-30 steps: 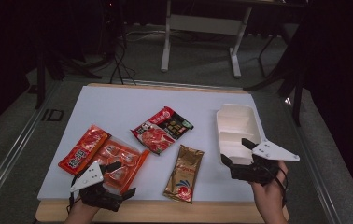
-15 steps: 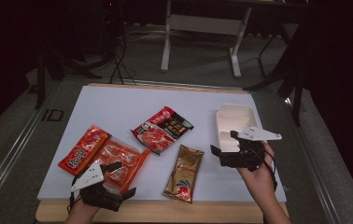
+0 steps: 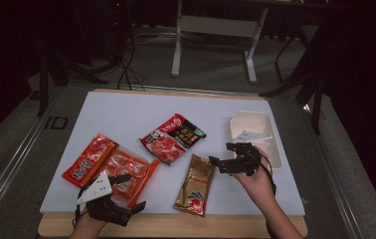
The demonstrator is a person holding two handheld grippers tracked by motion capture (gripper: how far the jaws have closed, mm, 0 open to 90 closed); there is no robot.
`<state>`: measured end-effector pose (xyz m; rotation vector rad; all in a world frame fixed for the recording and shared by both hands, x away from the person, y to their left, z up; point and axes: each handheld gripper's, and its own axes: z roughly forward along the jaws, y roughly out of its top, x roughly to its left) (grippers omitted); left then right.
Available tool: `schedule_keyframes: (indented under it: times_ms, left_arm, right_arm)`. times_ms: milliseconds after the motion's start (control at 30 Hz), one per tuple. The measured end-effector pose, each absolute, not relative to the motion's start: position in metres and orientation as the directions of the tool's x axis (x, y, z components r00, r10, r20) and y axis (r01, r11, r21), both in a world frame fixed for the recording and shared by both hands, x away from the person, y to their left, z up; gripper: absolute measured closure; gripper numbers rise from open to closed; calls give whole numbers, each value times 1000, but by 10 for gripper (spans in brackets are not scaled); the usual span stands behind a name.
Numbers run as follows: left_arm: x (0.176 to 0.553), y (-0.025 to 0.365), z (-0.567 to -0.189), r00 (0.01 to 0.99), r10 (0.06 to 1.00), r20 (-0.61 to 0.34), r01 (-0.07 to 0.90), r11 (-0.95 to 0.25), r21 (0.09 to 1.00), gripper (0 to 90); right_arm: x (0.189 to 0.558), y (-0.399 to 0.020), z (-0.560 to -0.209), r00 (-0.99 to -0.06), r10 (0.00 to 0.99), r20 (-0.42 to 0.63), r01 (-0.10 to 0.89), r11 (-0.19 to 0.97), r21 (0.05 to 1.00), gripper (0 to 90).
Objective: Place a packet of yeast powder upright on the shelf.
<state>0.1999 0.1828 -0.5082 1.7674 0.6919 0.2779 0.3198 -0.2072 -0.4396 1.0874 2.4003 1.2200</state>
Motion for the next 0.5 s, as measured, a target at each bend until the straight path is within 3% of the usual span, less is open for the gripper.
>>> schedule_keyframes:
  times_ms: [500]
  left_arm:
    - [200,182,-509,799,580,-162,313,-171,934,0]
  right_arm:
    - [337,-186,-483,-670,738,76,571,448,688,268]
